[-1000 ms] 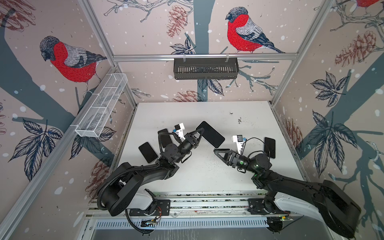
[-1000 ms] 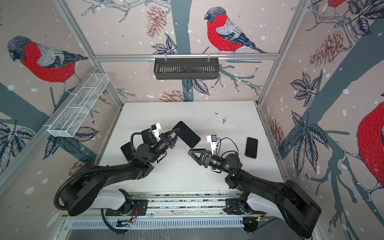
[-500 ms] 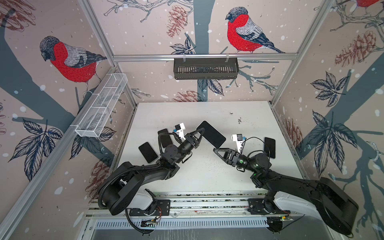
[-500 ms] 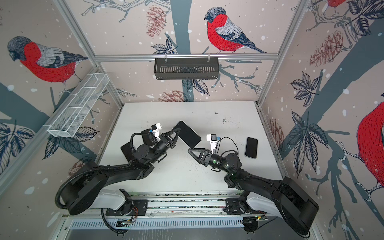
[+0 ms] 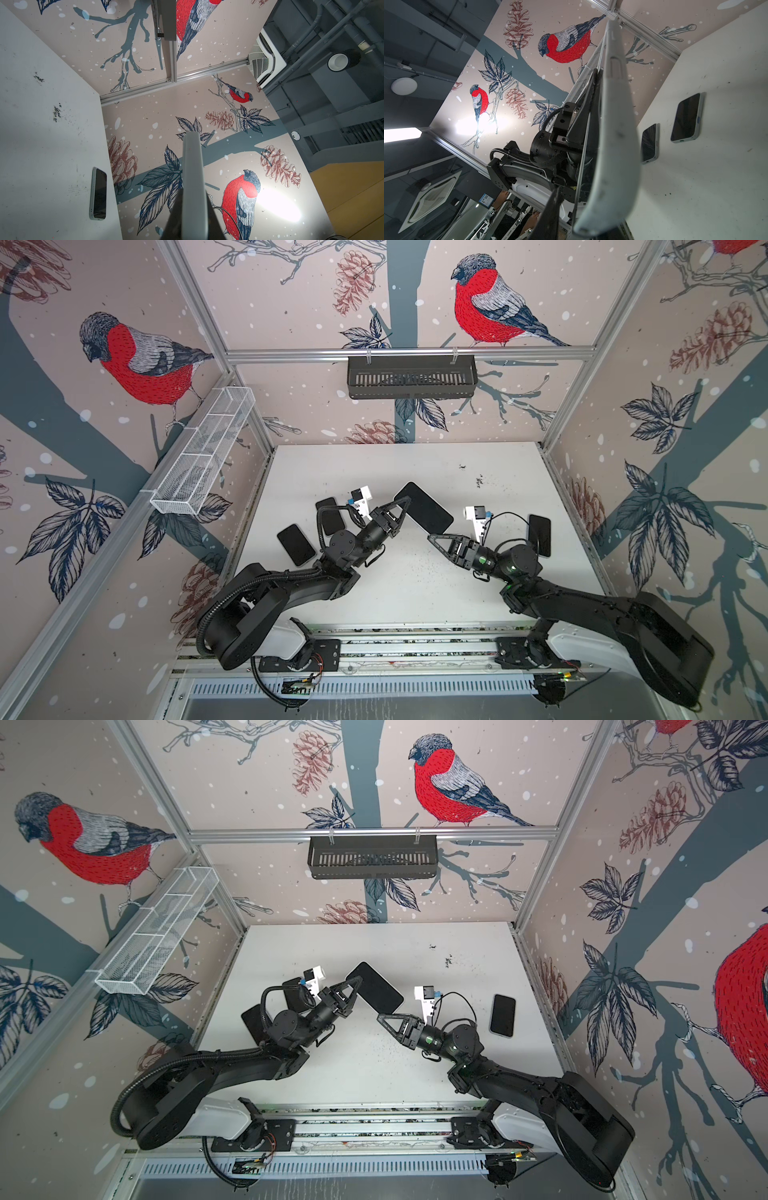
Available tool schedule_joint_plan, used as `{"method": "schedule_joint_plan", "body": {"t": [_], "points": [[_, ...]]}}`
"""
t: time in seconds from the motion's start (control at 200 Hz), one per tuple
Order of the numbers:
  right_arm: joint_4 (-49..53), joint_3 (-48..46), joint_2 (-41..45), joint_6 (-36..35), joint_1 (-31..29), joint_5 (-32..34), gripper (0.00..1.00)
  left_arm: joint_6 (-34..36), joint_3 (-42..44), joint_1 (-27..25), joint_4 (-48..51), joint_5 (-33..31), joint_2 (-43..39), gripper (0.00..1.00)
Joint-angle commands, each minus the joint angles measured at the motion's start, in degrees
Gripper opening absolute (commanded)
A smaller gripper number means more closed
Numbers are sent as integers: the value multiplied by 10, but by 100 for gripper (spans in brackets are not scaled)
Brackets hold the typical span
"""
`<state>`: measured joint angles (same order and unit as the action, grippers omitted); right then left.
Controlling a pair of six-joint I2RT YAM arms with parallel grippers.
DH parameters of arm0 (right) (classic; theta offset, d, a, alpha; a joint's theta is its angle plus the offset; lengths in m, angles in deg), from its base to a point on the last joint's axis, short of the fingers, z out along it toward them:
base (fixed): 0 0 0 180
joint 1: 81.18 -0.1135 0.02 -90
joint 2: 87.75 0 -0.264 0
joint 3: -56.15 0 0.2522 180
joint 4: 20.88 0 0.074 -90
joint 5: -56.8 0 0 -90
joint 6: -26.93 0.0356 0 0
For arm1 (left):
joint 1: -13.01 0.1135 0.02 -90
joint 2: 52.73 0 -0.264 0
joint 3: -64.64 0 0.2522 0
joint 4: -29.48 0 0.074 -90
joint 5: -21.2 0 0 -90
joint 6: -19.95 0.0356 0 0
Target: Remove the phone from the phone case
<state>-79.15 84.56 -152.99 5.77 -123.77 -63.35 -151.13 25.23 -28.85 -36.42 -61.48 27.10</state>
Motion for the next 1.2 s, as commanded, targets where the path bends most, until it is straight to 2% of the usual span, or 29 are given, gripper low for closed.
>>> {"method": "schedule_joint_plan", "body": {"t": [0.0, 0.2, 0.315, 0.545, 0.765, 1.191], "points": [[-48, -1, -3, 5, 2, -8, 23, 0, -4, -3, -53, 0, 0, 0], [-53, -13, -4, 10, 5, -9, 14, 2, -4, -4, -44, -3, -6, 0], [-48, -17, -4, 9, 11, -12, 3, 4, -7, -5, -23, -3, -15, 0], [-8, -13, 5, -29, 12, -22, 3, 4, -6, -5, 5, -6, -30, 0], [74, -11, 38, -132, 6, -20, 2, -18, -11, -5, 4, -2, -23, 0], [146, -1, 47, -245, 4, -39, 2, -38, -22, -8, 28, 8, -26, 0]]}}
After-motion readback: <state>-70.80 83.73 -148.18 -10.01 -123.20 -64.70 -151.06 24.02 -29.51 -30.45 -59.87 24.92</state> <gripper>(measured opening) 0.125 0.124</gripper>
